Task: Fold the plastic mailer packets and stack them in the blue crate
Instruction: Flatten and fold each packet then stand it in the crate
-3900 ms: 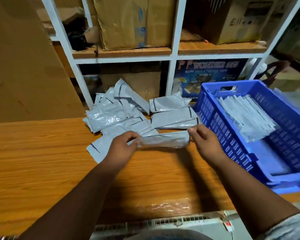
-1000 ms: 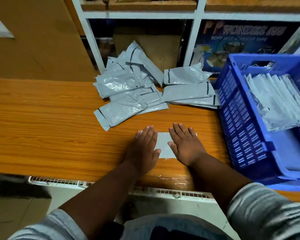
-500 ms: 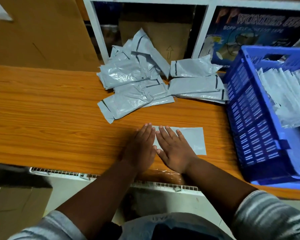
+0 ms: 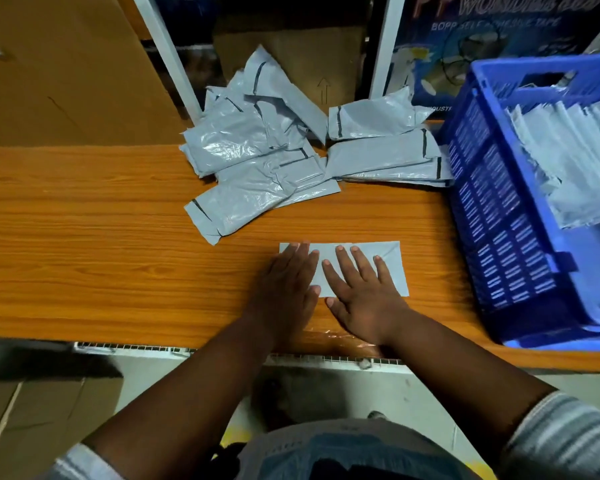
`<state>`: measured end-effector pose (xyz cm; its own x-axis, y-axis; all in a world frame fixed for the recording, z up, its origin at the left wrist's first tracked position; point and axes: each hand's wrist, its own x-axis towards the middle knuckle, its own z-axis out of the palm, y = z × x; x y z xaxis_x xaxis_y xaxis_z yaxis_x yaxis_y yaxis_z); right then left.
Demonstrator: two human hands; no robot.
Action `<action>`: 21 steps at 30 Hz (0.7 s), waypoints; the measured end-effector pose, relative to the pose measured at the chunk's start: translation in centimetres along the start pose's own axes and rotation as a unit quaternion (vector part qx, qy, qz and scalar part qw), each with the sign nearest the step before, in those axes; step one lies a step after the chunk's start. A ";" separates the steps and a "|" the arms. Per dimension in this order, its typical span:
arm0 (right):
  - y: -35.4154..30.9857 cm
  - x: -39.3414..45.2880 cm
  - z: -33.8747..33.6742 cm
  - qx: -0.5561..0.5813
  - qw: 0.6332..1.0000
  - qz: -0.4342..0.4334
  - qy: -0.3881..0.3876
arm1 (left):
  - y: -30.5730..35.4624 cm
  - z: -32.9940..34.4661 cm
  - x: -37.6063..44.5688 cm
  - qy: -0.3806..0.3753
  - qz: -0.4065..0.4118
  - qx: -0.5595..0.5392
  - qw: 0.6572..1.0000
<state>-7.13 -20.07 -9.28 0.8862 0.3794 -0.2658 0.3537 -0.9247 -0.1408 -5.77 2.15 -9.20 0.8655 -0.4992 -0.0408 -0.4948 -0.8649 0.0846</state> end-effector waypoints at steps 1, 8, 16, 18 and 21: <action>0.3 0.1 -0.1 0.007 1.000 -0.007 -0.004 | -0.1 0.4 0.1 -0.008 0.020 0.009 1.000; 3.3 -1.0 -1.7 0.048 0.995 -0.065 0.059 | 1.0 -0.8 1.4 -0.058 0.015 0.064 0.996; 4.2 -1.8 -0.6 -0.015 1.000 0.013 0.000 | 5.0 0.3 2.9 -0.060 0.032 0.043 0.997; 4.5 -1.6 -2.2 0.006 1.000 0.012 -0.018 | 4.8 -0.3 3.3 -0.077 0.032 0.029 0.996; 4.5 -1.2 -4.1 0.043 0.997 0.014 0.063 | 4.4 -2.0 4.6 -0.035 0.053 -0.005 0.998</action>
<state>-5.41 -24.87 -5.72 0.9282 0.3409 -0.1489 0.3054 -0.9269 -0.2182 -3.79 -3.84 -7.00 0.8007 -0.5905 -0.1014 -0.5820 -0.8067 0.1025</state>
